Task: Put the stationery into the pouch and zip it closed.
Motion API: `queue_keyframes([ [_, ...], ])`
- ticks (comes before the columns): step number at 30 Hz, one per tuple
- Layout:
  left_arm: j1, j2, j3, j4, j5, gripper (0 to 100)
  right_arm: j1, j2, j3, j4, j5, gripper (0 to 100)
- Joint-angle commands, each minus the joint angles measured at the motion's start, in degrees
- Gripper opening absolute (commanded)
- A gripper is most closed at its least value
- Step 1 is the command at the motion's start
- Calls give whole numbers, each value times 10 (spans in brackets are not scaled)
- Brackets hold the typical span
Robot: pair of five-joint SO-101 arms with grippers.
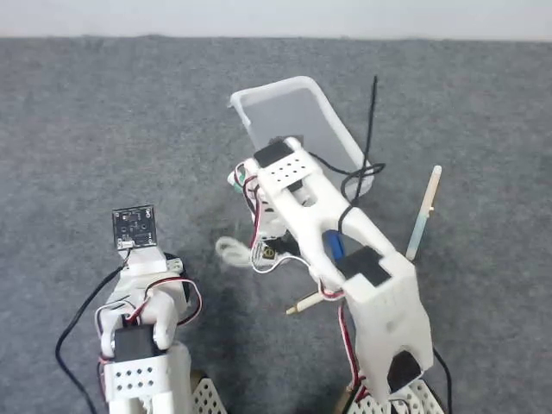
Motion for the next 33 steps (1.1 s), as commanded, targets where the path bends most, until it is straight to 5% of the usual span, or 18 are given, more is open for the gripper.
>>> queue_keyframes([
  [1,-1,-8,-7,-4,-6,13,-2,-72,-15,34,59,6],
  [8,-1,-8,-7,-4,-6,13,15,-119,-17,81,101,6],
  [15,-1,-8,-7,-4,-6,13,18,-218,-14,85,270,6],
  [23,-1,-8,-7,-4,-6,13,18,-310,-14,80,377,6],
  [33,-1,-8,-7,-4,-6,13,15,-393,-16,75,399,6],
])
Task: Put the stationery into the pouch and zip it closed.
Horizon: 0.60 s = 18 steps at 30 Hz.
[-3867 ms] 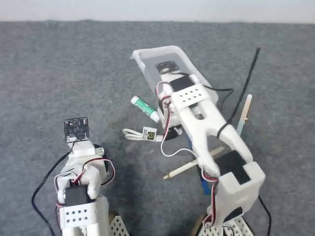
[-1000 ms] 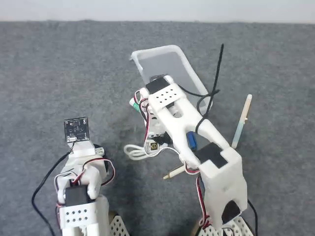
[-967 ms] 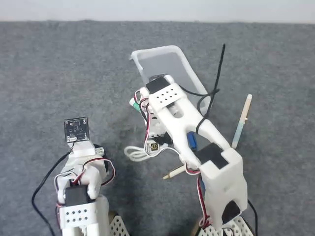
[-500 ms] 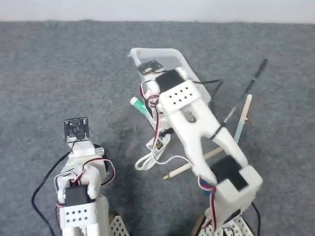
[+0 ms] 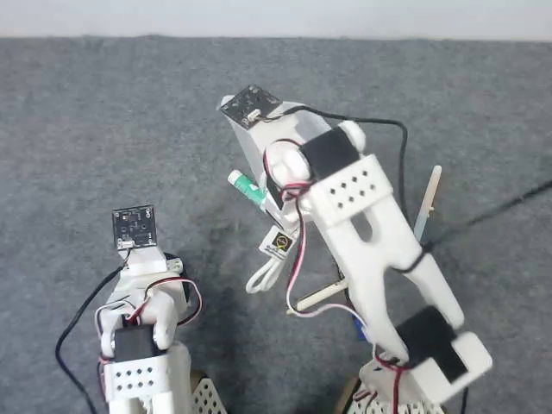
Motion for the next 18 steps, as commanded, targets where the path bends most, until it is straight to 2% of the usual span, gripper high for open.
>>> queue_keyframes([
  [1,-1,-8,-7,-4,-6,13,6,-75,-16,7,8,6],
  [10,3,-8,-7,-4,-4,13,0,-118,-13,-22,7,6],
  [18,11,-8,-7,-4,-4,13,-52,-149,6,-25,5,6],
])
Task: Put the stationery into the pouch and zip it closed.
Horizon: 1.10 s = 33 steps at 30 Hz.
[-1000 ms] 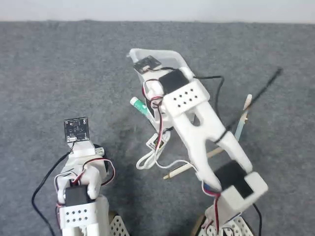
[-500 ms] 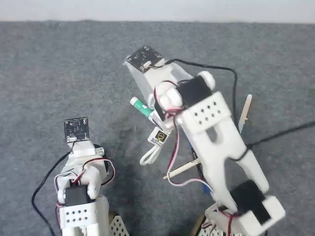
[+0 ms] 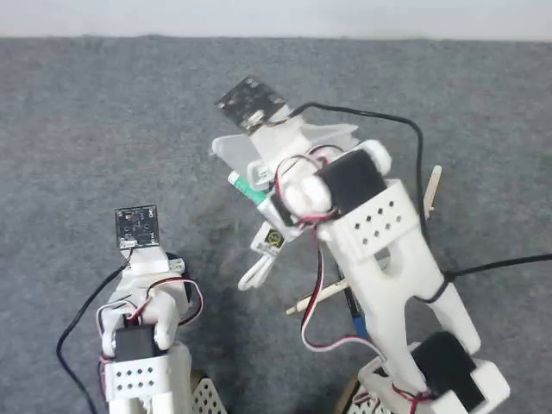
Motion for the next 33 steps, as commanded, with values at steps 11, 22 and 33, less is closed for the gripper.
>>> queue_keyframes([
  [11,29,-8,-7,-4,-7,15,-17,-189,219,-175,6,6],
  [22,-48,-8,-141,-3,-8,15,-17,-221,309,-241,4,6],
  [33,-48,-8,-260,-1,-12,75,-17,-222,310,-240,2,6],
])
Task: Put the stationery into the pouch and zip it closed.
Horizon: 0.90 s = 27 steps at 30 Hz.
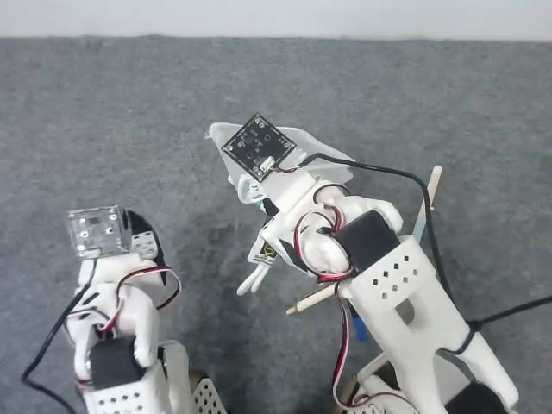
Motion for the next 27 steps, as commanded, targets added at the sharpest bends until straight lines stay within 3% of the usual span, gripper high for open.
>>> queue_keyframes([
  [1,-4,-4,-60,-2,33,114,-3,-34,-6,-10,1,6],
  [6,-2,-4,-78,11,114,278,-3,-44,10,-16,0,6],
  [14,91,-4,-133,69,115,283,-3,-142,119,-103,1,6],
  [27,217,0,-162,73,114,283,-17,-153,152,-119,2,6],
])
